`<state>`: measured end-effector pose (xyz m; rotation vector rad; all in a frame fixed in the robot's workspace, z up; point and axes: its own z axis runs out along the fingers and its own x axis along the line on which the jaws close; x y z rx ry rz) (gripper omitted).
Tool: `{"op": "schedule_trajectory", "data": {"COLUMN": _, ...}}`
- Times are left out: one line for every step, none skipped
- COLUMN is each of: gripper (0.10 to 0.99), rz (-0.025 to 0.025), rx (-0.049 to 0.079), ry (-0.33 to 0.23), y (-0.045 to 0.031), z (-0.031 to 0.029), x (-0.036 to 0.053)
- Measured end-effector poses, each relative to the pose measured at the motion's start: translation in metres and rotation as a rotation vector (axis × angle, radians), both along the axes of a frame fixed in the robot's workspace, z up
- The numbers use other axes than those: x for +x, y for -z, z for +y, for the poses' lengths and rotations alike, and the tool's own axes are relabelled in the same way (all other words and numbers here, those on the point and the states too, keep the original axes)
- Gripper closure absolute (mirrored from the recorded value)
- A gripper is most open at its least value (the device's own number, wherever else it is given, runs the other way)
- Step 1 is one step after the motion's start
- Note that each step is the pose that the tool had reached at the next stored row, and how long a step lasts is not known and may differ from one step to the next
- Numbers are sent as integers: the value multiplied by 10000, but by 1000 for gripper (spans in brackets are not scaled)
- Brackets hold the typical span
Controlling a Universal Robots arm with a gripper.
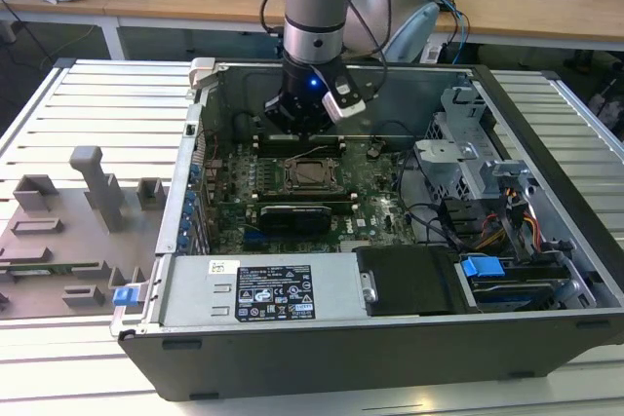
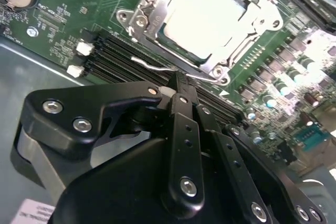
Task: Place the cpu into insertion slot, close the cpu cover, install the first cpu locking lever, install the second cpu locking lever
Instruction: 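Install the first cpu locking lever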
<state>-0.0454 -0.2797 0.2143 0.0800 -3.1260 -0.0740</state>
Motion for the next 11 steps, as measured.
{"op": "schedule_trajectory", "data": {"gripper": 980, "rz": 23, "rx": -1, "ry": 2, "y": 16, "z": 2, "x": 33}}
{"op": "schedule_trajectory", "data": {"gripper": 980, "rz": 33, "rx": -1, "ry": 1, "y": 24, "z": 2, "x": 48}}
{"op": "schedule_trajectory", "data": {"gripper": 980, "rz": 50, "rx": 0, "ry": -1, "y": 37, "z": 2, "x": 74}}
{"op": "schedule_trajectory", "data": {"gripper": 980, "rz": 61, "rx": -1, "ry": 0, "y": 47, "z": 2, "x": 91}}
{"op": "schedule_trajectory", "data": {"gripper": 980, "rz": 70, "rx": -1, "ry": 0, "y": 54, "z": 2, "x": 104}}
{"op": "schedule_trajectory", "data": {"gripper": 980, "rz": 79, "rx": -1, "ry": 1, "y": 61, "z": 2, "x": 118}}
{"op": "schedule_trajectory", "data": {"gripper": 980, "rz": 87, "rx": 0, "ry": 1, "y": 69, "z": 3, "x": 131}}
{"op": "schedule_trajectory", "data": {"gripper": 980, "rz": 96, "rx": -1, "ry": 0, "y": 77, "z": 2, "x": 145}}
{"op": "schedule_trajectory", "data": {"gripper": 980, "rz": 102, "rx": -1, "ry": 0, "y": 84, "z": 2, "x": 157}}
{"op": "schedule_trajectory", "data": {"gripper": 980, "rz": 108, "rx": 0, "ry": -1, "y": 89, "z": 2, "x": 167}}
{"op": "schedule_trajectory", "data": {"gripper": 980, "rz": 114, "rx": 0, "ry": 0, "y": 95, "z": 3, "x": 178}}
